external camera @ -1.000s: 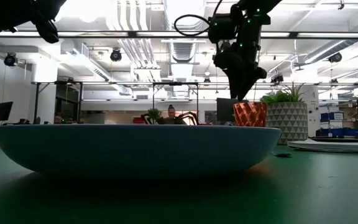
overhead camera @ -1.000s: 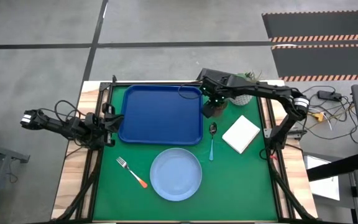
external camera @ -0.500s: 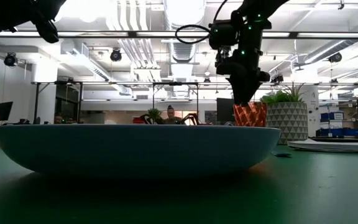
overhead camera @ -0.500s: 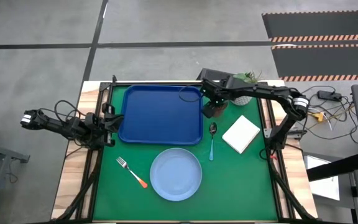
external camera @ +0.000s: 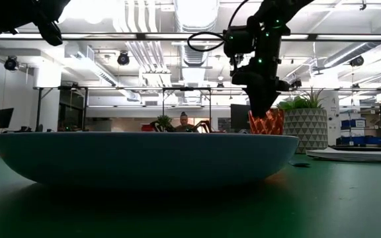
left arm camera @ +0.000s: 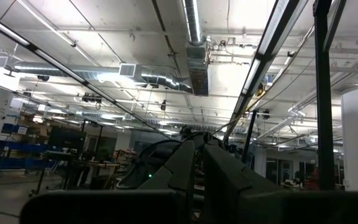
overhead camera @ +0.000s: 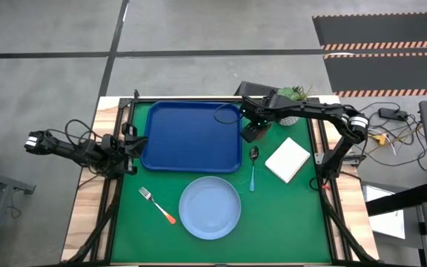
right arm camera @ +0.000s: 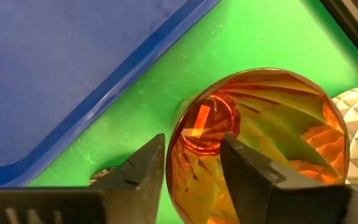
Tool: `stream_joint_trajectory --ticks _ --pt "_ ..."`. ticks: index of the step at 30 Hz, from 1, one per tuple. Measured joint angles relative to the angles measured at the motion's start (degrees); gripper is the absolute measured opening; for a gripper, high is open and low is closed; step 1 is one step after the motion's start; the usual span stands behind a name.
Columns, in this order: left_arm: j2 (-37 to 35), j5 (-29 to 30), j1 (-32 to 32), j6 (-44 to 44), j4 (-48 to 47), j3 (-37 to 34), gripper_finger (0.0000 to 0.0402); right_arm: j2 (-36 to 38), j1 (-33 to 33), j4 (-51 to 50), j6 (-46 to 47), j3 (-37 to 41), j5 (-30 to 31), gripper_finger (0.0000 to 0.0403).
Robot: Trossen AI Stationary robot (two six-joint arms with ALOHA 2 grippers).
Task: Pick and place plate/cup/fork/spoon on tray
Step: Put the orange cup on the top right of the blue tray
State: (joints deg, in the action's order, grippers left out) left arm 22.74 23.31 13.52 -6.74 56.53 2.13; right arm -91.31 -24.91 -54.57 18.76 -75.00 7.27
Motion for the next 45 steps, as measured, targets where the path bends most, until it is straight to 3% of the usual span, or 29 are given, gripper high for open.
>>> stream_joint_trajectory --ticks 10,19,29,45 --pt "0.0 0.02 -0.02 0.0 0.0 0.0 0.0015 0.0 0.0 -0.59 -0.08 -0.42 -2.86 0.0013" --pt "0.0 0.03 -0.02 0.02 0.0 0.0 0.0015 0.0 0.02 -5.57 -0.77 -7.98 -2.78 0.0009" --pt "0.0 0.69 0.0 0.0 0.04 0.0 0.0015 -1.11 1.63 -3.37 -3.61 -14.68 -2.8 0.0009" --pt "-0.02 1.5 -0.02 -0.02 0.04 0.09 0.0015 -21.16 3.25 -5.76 -15.38 -36.11 -2.65 0.0009"
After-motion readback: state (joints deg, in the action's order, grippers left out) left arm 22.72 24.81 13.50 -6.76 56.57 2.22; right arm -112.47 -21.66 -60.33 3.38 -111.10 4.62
